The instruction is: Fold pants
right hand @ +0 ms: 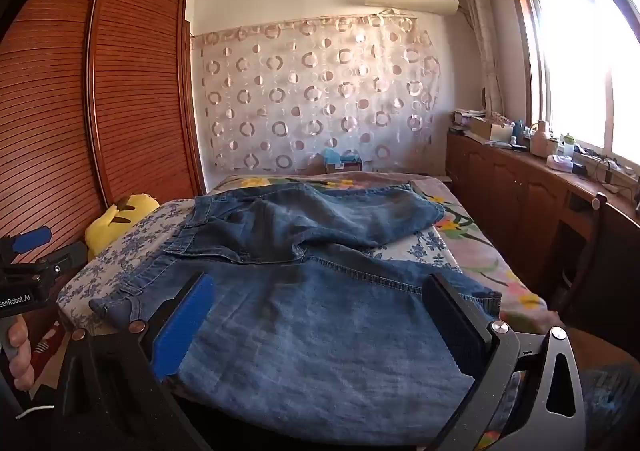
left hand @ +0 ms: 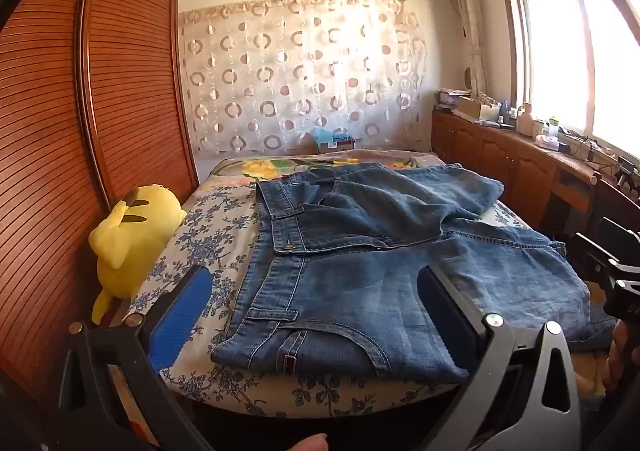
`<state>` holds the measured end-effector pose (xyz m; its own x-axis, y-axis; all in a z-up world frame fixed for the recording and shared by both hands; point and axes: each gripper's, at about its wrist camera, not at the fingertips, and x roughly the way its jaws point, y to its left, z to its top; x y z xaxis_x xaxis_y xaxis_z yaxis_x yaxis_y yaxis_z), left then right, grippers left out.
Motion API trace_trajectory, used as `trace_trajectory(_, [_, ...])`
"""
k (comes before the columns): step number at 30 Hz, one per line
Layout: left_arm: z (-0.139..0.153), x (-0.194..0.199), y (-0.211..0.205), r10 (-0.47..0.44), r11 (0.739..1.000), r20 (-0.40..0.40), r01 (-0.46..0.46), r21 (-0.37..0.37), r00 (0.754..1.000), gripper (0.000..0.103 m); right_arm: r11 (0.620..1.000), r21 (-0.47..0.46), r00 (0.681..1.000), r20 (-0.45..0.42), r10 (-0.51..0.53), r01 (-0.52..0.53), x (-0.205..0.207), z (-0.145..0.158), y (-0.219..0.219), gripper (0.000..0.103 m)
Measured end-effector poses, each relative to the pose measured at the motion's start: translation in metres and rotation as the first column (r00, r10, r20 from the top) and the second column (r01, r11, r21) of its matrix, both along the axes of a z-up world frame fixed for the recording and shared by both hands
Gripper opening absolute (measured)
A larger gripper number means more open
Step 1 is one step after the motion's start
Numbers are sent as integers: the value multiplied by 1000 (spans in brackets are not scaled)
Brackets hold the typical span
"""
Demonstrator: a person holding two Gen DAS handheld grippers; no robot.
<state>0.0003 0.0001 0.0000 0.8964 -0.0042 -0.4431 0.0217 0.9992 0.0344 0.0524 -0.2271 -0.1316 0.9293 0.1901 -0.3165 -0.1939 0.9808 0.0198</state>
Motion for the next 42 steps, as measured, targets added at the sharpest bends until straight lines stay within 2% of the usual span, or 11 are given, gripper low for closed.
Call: trace_trajectory(42, [3, -7, 3, 19, 1000, 31, -19, -7, 999, 103, 1000, 14, 1000, 19, 6, -6, -1, 0, -3, 103])
